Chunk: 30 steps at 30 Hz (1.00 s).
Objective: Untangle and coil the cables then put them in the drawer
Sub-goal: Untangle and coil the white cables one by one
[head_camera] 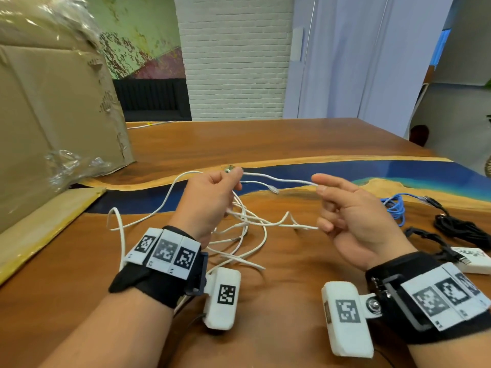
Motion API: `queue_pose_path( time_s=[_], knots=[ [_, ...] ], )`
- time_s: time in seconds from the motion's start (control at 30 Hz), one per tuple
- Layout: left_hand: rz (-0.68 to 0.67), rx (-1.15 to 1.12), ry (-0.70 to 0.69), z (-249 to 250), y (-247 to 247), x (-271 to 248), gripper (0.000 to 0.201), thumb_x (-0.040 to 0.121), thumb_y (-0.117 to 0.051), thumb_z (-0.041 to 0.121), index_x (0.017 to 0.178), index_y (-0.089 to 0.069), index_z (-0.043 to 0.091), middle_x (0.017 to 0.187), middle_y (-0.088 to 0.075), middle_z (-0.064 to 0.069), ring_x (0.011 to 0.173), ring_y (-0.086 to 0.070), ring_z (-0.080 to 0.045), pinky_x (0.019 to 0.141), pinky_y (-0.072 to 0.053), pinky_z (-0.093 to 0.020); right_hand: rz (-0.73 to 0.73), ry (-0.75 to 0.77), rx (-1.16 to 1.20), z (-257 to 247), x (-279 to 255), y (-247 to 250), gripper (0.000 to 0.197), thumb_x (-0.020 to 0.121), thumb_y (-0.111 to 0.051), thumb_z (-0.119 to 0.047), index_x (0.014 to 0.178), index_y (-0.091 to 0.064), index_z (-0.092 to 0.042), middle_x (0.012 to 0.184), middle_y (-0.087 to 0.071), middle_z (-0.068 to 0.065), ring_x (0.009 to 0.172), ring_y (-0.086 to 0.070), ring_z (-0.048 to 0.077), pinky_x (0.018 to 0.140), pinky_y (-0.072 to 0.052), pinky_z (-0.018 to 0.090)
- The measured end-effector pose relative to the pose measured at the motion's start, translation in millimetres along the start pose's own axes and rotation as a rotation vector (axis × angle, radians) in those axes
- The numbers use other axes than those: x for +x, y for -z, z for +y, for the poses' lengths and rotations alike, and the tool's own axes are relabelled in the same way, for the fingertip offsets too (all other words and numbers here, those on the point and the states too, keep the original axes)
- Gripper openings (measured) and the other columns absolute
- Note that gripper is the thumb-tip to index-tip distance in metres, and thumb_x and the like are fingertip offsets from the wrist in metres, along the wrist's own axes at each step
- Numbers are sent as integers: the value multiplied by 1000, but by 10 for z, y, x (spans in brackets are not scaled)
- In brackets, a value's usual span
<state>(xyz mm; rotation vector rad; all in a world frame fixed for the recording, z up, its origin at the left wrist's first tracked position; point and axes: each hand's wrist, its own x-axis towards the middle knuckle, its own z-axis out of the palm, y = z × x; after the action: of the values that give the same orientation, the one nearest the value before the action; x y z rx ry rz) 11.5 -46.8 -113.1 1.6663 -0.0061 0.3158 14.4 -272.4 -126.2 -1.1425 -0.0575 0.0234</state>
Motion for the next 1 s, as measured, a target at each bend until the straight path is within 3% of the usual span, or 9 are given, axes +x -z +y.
queue_pose_path(
  time_s=[0.1, 0.2, 0.4, 0.53, 0.6, 0.67, 0.87, 0.93, 1.0],
  knots=[
    [-37, -8, 16, 0, 11, -3, 22, 94, -70, 22, 91, -69, -1, 55, -47, 2, 49, -43, -12, 52, -41, -24, 67, 35, 67, -51, 10, 40, 21, 98, -57, -3, 111, -72, -12, 59, -44, -2, 40, -26, 7, 37, -28, 20],
    [14, -79, 37, 29, 50, 11, 4, 91, -71, 8, 87, -70, 9, 65, -58, -3, 54, -55, -13, 57, -47, -25, 107, 38, 13, -30, 25, 64, 21, 99, -58, -5, 115, -70, -13, 66, -51, -1, 42, -28, 7, 36, -25, 19],
    [204, -48, -48, 45, 130, 19, 22, 90, -74, 28, 70, -73, 21, 77, -76, -5, 80, -68, -17, 71, -45, -31, 151, 78, -148, -31, 33, 116, 15, 96, -66, -9, 107, -73, -16, 67, -58, -3, 42, -33, 6, 37, -29, 20],
    [213, -264, 65, 150, 162, 1, 21, 95, -65, 23, 75, -71, 21, 52, -55, 3, 66, -63, -20, 66, -47, -31, 153, 101, -271, -18, 43, 108, 8, 93, -70, -12, 99, -74, -17, 54, -57, -12, 38, -36, 4, 42, -33, 23],
    [166, -496, 134, 241, 179, -38, 14, 97, -59, 18, 86, -65, 13, 53, -45, 1, 52, -54, -18, 56, -50, -29, 194, 147, -295, -22, 48, 121, 7, 90, -73, -12, 95, -75, -17, 62, -61, -10, 37, -42, 1, 37, -32, 17],
    [117, -526, 123, 270, 197, -48, 14, 98, -55, 18, 88, -62, 13, 56, -42, -1, 57, -56, -20, 61, -53, -33, 239, 217, -334, -31, 64, 164, 8, 90, -74, -11, 94, -76, -18, 72, -64, -8, 41, -49, -1, 40, -34, 11],
    [-59, -493, 52, 227, 186, -60, 28, 103, -45, 18, 92, -70, 12, 85, -71, -9, 99, -66, -29, 91, -46, -48, 129, 218, -546, -37, 42, 185, 19, 95, -70, -17, 105, -78, -30, 108, -76, -5, 94, -65, 12, 76, -49, 26],
    [-120, -449, 28, 227, 104, -98, 32, 106, -41, 18, 95, -71, 12, 92, -75, -10, 98, -70, -26, 89, -47, -45, 72, 297, -710, -46, -17, 118, 35, 93, -72, -26, 124, -69, -43, 140, -61, -13, 132, -52, 4, 104, -43, 29],
    [-183, -379, 24, 229, 4, -159, 34, 107, -41, 21, 95, -71, 13, 95, -77, -11, 95, -71, -25, 84, -50, -38, -38, 358, -795, -29, -80, 21, 55, 92, -73, -32, 140, -53, -51, 156, -42, -22, 145, -32, -7, 116, -31, 30]
  ],
)
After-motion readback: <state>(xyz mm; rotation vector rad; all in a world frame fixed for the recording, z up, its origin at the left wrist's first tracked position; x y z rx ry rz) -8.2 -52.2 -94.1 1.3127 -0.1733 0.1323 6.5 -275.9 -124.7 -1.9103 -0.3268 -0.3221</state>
